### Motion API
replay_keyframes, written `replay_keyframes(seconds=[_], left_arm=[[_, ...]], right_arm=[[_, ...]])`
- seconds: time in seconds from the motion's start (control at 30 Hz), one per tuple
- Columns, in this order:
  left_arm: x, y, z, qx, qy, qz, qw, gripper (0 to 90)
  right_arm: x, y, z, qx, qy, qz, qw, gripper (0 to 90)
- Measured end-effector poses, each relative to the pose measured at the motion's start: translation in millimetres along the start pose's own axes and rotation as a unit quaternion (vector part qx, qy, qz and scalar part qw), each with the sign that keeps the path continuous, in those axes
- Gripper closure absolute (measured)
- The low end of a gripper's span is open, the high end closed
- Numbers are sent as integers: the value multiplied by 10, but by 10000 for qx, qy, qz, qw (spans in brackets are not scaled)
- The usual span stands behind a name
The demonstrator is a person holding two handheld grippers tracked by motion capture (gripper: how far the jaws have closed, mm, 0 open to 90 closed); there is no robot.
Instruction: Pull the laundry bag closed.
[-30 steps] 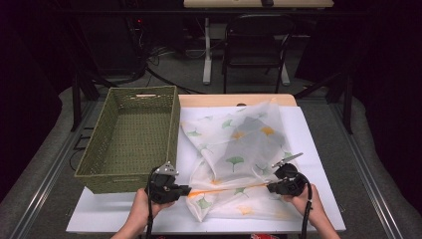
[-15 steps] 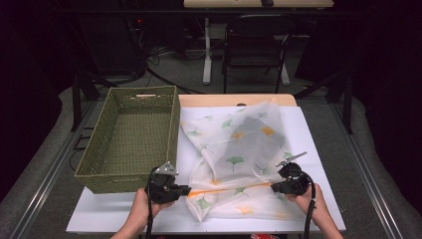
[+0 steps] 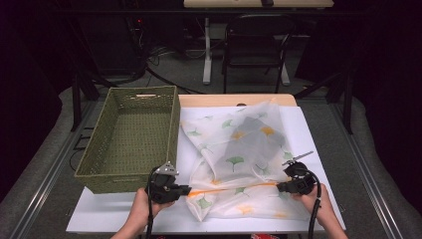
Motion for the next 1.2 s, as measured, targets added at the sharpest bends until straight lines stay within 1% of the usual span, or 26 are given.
replay_keyframes(seconds=[0.17, 0.2, 0.23, 0.27, 0.37, 0.43, 0.47, 0.53, 0.57, 0.6, 0.63, 0.67, 0.7, 0.73, 0.77, 0.83, 0.87, 0.9, 0.97, 1.0, 1.03, 1.07, 1.1, 1.13, 1.17, 1.2], left_arm=[[0, 2, 1, -11, -26, -25, 10000, 883], [-4, 6, 1, -21, -40, -25, 10000, 883], [-7, 10, 3, -17, -57, -18, 10000, 884], [-3, 15, 4, -11, -21, -31, 10000, 883], [11, 12, 4, 22, 10, -73, 10000, 883], [8, 0, -1, -9, -2, -76, 10000, 883], [5, -7, -4, -30, 4, -83, 10000, 884], [13, -6, -5, -16, 12, -93, 10000, 884], [21, 0, -3, -29, -25, -100, 9999, 884], [25, 2, 0, -21, -68, -89, 9999, 884], [26, 1, 2, -30, -74, -85, 9999, 883], [24, -6, 1, -32, -53, -85, 9999, 884], [16, -7, 0, -52, -44, -97, 9999, 884], [18, -8, -3, -51, -37, -97, 9999, 883], [31, -9, -4, -23, -19, -101, 9999, 884], [37, 1, 2, 1, -27, -110, 9999, 884], [37, 0, 3, -5, -15, -112, 9999, 884], [31, -1, 6, -14, -26, -116, 9999, 884], [30, -9, 9, -9, -14, -137, 9999, 884], [30, -13, 9, 4, 15, -159, 9999, 884], [24, -15, 9, 3, 16, -156, 9999, 884], [18, -17, 10, 3, 17, -168, 9999, 884], [17, -18, 10, 1, 24, -184, 9998, 884], [21, -19, 10, 19, 28, -178, 9998, 884], [27, -13, 11, 11, 10, -181, 9998, 884], [29, -9, 12, 30, -1, -177, 9998, 884]], right_arm=[[-50, -7, 28, 65, 98, 27, 9999, 900], [-59, -5, 30, 31, 97, 39, 9999, 900], [-60, -10, 31, 23, 120, 2, 9999, 900], [-66, -12, 35, 52, 119, -14, 9999, 900], [-70, -29, 45, 92, 152, 61, 9998, 900], [-100, -51, 59, 61, 177, 85, 9998, 900], [-137, -77, 78, 57, 279, 112, 9995, 900], [-155, -87, 87, 50, 301, 126, 9995, 900], [-172, -101, 95, 19, 338, 117, 9994, 900], [-183, -118, 105, 24, 444, 124, 9989, 900], [-203, -132, 109, 2, 408, 92, 9991, 900], [-239, -141, 125, -10, 501, 104, 9987, 900], [-239, -141, 125, -10, 501, 104, 9987, 900], [-265, -142, 136, 19, 457, 171, 9988, 900], [-267, -143, 137, 16, 544, 172, 9984, 900], [-277, -147, 137, 50, 516, 185, 9985, 900], [-273, -144, 132, 34, 545, 182, 9983, 900], [-265, -154, 129, 90, 597, 198, 9980, 900], [-283, -166, 128, 76, 527, 294, 9981, 900], [-287, -171, 133, 70, 555, 284, 9980, 900], [-300, -177, 148, 82, 603, 288, 9977, 900], [-315, -177, 165, 116, 598, 320, 9976, 900], [-315, -186, 181, 152, 698, 342, 9969, 900], [-340, -189, 199, 149, 648, 370, 9971, 900], [-346, -198, 211, 145, 702, 361, 9968, 900], [-365, -209, 226, 139, 681, 386, 9968, 900]])
Point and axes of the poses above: each handheld gripper's, and its own axes: y roughly forward along the jaws, z roughly out of its underside, x roughly to its left, the point moved 2 cm from there along y, roughly forward along the jaws, and after that the axes turned 12 degrees about z, right-handed, at the moved point
